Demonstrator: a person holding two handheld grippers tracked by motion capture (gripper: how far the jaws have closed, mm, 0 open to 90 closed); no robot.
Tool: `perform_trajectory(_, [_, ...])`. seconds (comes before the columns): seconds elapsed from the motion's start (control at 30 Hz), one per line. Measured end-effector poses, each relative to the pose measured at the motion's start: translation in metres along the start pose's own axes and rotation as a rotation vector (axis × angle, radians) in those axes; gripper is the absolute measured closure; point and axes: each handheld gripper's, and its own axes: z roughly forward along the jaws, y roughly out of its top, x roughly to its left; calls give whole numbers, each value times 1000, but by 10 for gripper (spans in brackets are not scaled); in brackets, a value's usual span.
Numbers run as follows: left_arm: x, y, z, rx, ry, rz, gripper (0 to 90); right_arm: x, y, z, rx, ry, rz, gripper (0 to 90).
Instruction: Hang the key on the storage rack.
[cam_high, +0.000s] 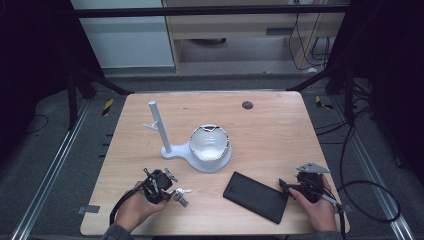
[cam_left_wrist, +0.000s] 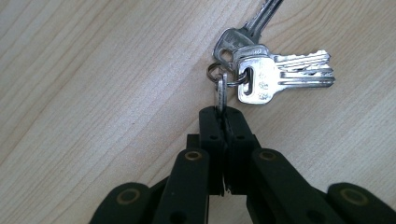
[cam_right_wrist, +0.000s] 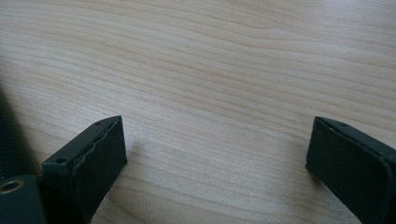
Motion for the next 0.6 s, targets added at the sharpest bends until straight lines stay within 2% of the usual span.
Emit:
perform_trajectory(0.37, [3, 6, -17, 18, -11, 31, 880, 0, 0, 0, 0, 0, 1, 50])
perform_trajectory(0.5, [5, 8, -29, 14, -25, 37, 880, 0, 0, 0, 1, 2, 1, 47])
perform_trajectory(0.53, [5, 9, -38, 13, -30, 43, 881, 0, 0, 0, 1, 2, 1, 46])
perform_trajectory(0.57, [5, 9, -38, 13, -30, 43, 881, 0, 0, 0, 1, 2, 1, 46])
perform_trajectory(0.6, [5, 10, -47, 11, -28, 54, 881, 0, 0, 0, 2, 2, 1, 46])
